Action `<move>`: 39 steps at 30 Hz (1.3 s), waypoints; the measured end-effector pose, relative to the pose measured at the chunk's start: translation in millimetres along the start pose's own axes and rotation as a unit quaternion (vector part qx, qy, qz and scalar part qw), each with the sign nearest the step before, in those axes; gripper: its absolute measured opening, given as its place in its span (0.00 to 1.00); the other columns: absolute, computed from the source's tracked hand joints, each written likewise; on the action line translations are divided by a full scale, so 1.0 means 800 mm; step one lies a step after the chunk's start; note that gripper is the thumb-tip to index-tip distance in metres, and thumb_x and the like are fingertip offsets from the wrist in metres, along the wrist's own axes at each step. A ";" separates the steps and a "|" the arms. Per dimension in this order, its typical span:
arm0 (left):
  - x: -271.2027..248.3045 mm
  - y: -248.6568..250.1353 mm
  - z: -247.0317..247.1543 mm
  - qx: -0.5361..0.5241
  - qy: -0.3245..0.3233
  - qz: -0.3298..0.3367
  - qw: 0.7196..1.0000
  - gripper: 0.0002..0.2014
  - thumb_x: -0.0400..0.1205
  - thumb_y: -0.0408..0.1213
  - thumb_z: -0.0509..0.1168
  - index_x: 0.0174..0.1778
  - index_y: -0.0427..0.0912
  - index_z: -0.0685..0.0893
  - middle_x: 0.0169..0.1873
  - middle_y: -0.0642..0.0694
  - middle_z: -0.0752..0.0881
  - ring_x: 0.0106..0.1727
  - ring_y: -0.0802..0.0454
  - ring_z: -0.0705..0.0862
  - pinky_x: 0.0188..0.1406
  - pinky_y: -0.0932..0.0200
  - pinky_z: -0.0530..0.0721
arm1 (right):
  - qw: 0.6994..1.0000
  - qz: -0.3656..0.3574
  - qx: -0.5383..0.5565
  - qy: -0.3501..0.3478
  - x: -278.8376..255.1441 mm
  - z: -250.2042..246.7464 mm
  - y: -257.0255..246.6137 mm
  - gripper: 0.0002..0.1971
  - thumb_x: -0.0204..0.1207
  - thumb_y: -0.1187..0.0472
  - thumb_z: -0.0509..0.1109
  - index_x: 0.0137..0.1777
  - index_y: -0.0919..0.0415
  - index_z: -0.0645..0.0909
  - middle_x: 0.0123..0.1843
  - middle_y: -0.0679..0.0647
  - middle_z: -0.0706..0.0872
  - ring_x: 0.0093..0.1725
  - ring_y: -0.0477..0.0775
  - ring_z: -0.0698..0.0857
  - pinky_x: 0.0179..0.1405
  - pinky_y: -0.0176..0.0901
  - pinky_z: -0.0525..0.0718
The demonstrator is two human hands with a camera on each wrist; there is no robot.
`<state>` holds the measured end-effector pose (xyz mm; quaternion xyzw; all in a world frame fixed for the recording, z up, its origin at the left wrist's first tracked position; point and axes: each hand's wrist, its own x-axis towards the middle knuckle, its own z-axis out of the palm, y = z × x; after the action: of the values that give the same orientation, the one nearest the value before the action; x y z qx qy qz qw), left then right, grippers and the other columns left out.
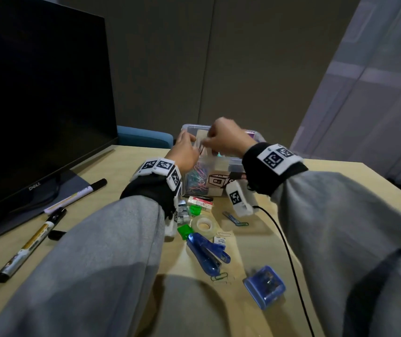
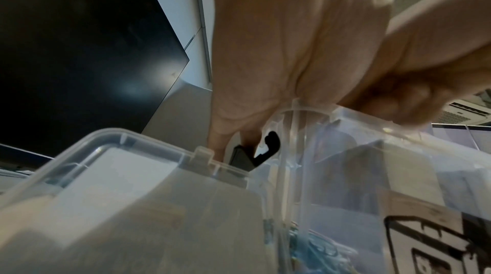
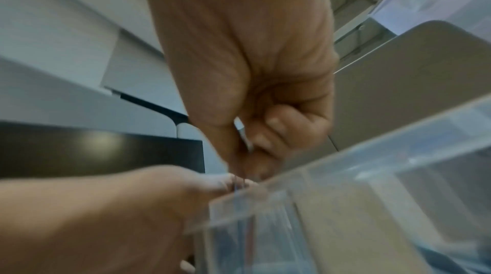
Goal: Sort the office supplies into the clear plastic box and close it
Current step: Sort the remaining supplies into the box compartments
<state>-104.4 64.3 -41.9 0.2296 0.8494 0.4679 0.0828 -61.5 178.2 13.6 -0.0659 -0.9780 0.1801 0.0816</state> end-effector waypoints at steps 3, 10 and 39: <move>0.000 0.000 -0.001 -0.005 -0.002 -0.004 1.000 0.21 0.88 0.32 0.53 0.78 0.42 0.63 0.78 0.41 0.66 0.66 0.49 0.74 0.56 0.54 0.73 | 0.998 -0.018 -0.049 -0.048 0.000 0.005 0.005 0.10 0.81 0.54 0.69 0.46 0.61 0.84 0.35 0.51 0.86 0.29 0.42 0.81 0.26 0.31 0.74; 0.003 -0.001 -0.001 0.015 -0.004 0.012 1.000 0.20 0.88 0.31 0.52 0.77 0.40 0.64 0.78 0.41 0.65 0.66 0.50 0.73 0.57 0.55 0.73 | 0.985 -0.075 0.022 -0.152 -0.051 -0.030 0.038 0.05 0.77 0.65 0.73 0.40 0.61 0.84 0.34 0.52 0.88 0.30 0.45 0.85 0.30 0.35 0.84; 0.008 -0.004 0.003 0.030 0.005 0.019 0.999 0.17 0.88 0.30 0.52 0.73 0.40 0.70 0.81 0.44 0.61 0.80 0.47 0.65 0.71 0.51 0.70 | 0.912 -0.127 -0.260 -0.289 -0.095 0.054 0.118 0.09 0.76 0.59 0.74 0.54 0.59 0.85 0.50 0.53 0.87 0.46 0.51 0.81 0.44 0.39 0.76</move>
<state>-110.4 67.4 -45.3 0.2455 0.8591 0.4448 0.0624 14.0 239.2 -70.8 0.0950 -0.9712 -0.0817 -0.2026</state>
